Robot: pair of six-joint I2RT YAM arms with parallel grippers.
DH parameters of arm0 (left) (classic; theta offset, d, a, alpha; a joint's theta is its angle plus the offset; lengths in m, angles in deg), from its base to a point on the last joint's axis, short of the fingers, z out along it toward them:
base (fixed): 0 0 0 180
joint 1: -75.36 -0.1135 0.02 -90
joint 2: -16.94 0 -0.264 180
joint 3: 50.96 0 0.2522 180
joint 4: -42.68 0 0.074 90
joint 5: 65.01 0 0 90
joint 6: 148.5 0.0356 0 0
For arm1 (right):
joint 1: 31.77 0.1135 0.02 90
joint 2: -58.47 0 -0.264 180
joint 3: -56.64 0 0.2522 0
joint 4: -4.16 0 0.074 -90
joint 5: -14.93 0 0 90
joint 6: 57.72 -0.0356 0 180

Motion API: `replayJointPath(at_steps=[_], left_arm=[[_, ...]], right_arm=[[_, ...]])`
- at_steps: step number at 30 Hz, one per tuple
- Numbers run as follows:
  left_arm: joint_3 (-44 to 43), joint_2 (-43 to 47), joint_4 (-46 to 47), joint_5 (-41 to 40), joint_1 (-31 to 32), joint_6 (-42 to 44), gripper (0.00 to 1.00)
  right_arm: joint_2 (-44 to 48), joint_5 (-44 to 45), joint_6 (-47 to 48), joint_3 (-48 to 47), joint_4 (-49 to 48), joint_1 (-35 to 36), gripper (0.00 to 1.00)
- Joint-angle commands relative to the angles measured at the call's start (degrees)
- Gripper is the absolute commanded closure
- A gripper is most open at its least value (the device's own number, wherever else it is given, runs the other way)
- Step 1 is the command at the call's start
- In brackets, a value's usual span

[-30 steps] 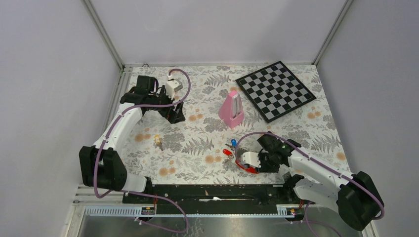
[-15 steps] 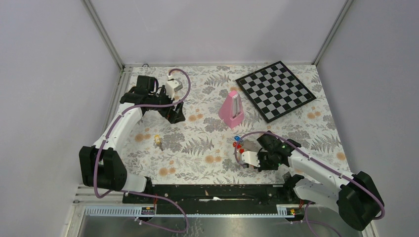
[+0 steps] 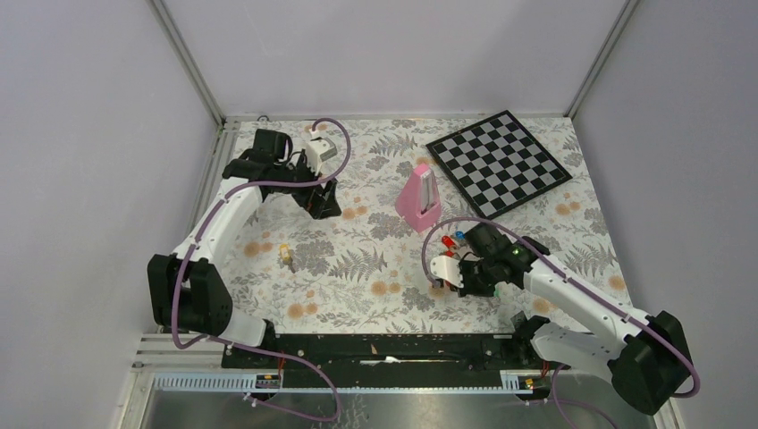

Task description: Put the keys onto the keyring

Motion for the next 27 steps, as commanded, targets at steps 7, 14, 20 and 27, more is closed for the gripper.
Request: replayJointPath(at_steps=[7,14,20,27], left_arm=[[-1.9,2.8,3.5,17.8,3.3,2.4,0.01],[1.1,4.9,15.4,28.0,6.2,-5.4,0.17],[-0.3,3.9,17.0,32.6,12.2,-3.2,0.23],[-0.2,3.4,15.5,33.5,17.3,7.2,0.29]], right_arm=[[-3.1,-15.1,-14.0,-15.8,-5.4,0.5,1.0],[-6.7,-21.4,-22.5,-23.4,-12.8,0.1,1.0],[-11.8,-25.0,-28.1,-30.3,-17.4,-0.3,1.0],[-16.8,-31.6,-31.5,-37.9,-16.9,-0.3,1.0]])
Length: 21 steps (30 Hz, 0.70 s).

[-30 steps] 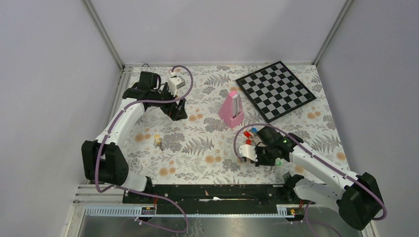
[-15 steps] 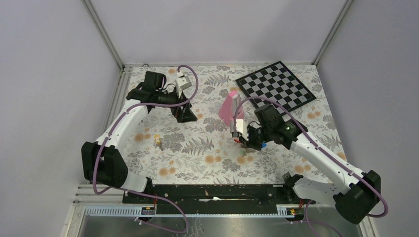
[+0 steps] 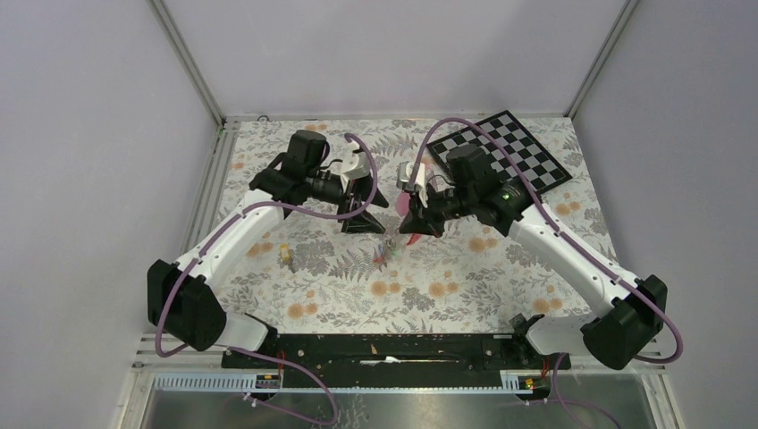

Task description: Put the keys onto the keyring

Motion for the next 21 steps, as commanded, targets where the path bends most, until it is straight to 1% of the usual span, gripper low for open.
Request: replayJointPath(at_steps=[1,4,5,7,9,16,17,19,21], left_arm=[[-1.9,-0.4,-0.5,2.8,2.2,9.6,0.31],[-3.5,-1.3,-1.8,2.8,2.5,12.5,0.36],[-3.6,-1.2,-1.8,3.1,2.5,13.3,0.4],[-3.5,-1.1,-1.9,4.0,2.5,14.5,0.52],[-3.6,-1.3,-1.9,4.8,2.9,14.7,0.59],[-2.3,1.3,-1.5,4.9,3.7,14.1,0.66],[-1.7,1.9,-0.1,4.5,3.9,12.9,0.67],[-0.7,2.6,4.6,3.7,4.3,7.5,0.7],[-0.9,2.5,6.7,3.2,4.9,5.1,0.72]], right_arm=[[-1.7,-7.3,-4.1,-6.4,-2.7,-0.2,1.0],[-2.3,-8.0,-5.5,-8.1,-2.7,-0.5,1.0],[-2.3,-8.1,-5.9,-8.4,-2.8,-0.6,1.0],[-1.9,-8.3,-7.0,-8.3,-3.5,-1.2,1.0],[-1.5,-8.6,-8.6,-8.3,-4.3,-1.9,1.0],[0.4,-10.6,-12.1,-6.1,-7.9,-3.9,1.0],[0.5,-11.2,-12.6,-5.8,-8.6,-4.1,1.0],[0.5,-12.4,-13.3,-5.6,-9.2,-4.4,1.0],[0.4,-13.3,-14.2,-5.5,-10.0,-4.6,1.0]])
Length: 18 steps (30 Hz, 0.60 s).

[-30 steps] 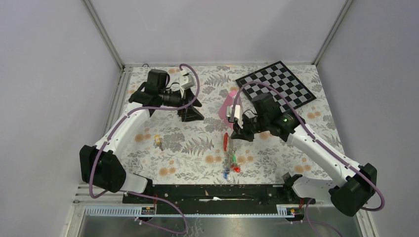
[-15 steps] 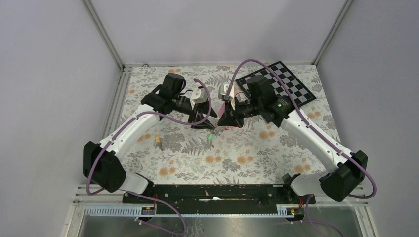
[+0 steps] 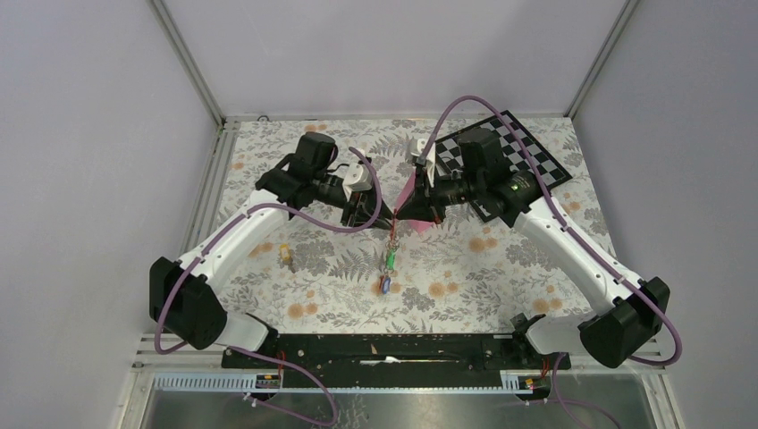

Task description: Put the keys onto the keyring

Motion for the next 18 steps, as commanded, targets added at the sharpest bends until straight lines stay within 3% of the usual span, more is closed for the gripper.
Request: replayJointPath(at_steps=[1,8,18], left_arm=[[-0.3,2.7,7.9,0.9,1.2,-5.8,0.72],[1.0,3.6,12.0,-0.7,1.5,-9.7,0.73],[2.2,4.3,16.2,-1.3,1.5,-14.4,1.0]], right_arm=[[1.6,-4.7,-3.0,0.0,-5.0,-0.7,1.0],[1.9,-6.9,-5.2,1.4,-7.8,-1.9,1.0],[2.7,-9.0,-6.3,3.8,-10.1,-3.4,1.0]])
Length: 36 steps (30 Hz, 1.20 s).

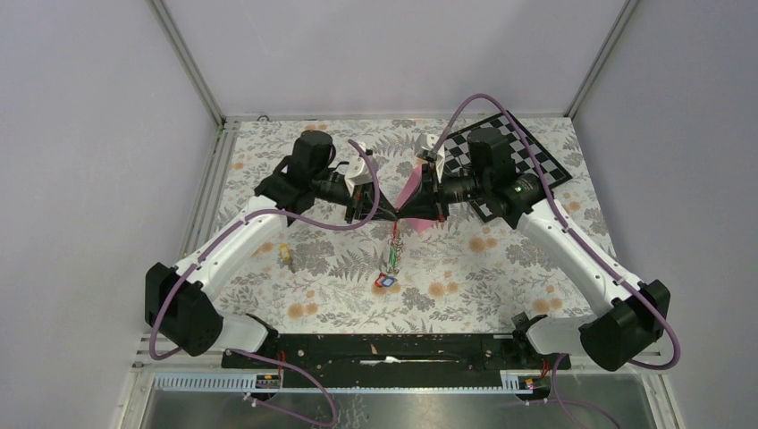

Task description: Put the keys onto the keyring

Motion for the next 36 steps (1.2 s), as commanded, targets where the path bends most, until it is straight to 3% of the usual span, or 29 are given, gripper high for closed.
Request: replayJointPath(at_steps=[1,5,11,16,21,36], left_arm=[[0.0,2.6,5.5,0.1,0.2,-3.4,1.0],[-2.6,2.8,1.8,-4.7,0.3,-4.8,1.0],[-15.7,-1.5,-25.3,-18.0,2.1,7.6,1.0],[-24.7,-6.2,-39.0,-27.0,5.4,10.9,1.0],[-25.7,-6.3,-40.0,-30.4,8.6,9.7,1.0],[-25.2,-6.5,-36.6,-24.5,10.2,4.4,1.0]], right_arm=[[2.1,-2.9,-1.3,1.0,-4.1,-0.7,1.0],[2.7,-1.9,-0.4,2.4,-4.1,-1.2,0.96],[4.8,4.6,4.4,3.1,-0.9,-1.8,0.58],[5.8,5.3,5.2,4.7,-1.8,-1.8,0.5],[5.4,2.9,3.9,5.9,-4.3,-1.9,0.47],[4.8,-7.1,-2.6,12.0,-14.5,-1.9,0.44]])
